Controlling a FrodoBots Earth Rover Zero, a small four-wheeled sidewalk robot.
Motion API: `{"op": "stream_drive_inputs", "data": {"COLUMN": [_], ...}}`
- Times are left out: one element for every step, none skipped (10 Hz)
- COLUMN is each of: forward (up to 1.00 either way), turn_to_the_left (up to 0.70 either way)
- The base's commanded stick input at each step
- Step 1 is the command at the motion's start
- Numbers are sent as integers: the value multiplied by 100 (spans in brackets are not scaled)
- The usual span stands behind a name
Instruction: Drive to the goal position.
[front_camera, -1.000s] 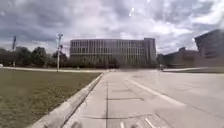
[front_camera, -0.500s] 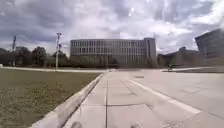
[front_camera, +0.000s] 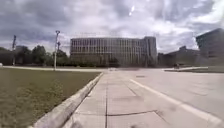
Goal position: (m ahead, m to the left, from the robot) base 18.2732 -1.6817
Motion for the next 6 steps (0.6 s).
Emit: {"op": "stream_drive_inputs", "data": {"forward": [70, 70, 70, 70, 70, 70], "turn_to_the_left": [0, 0, 0, 0, 0, 0]}}
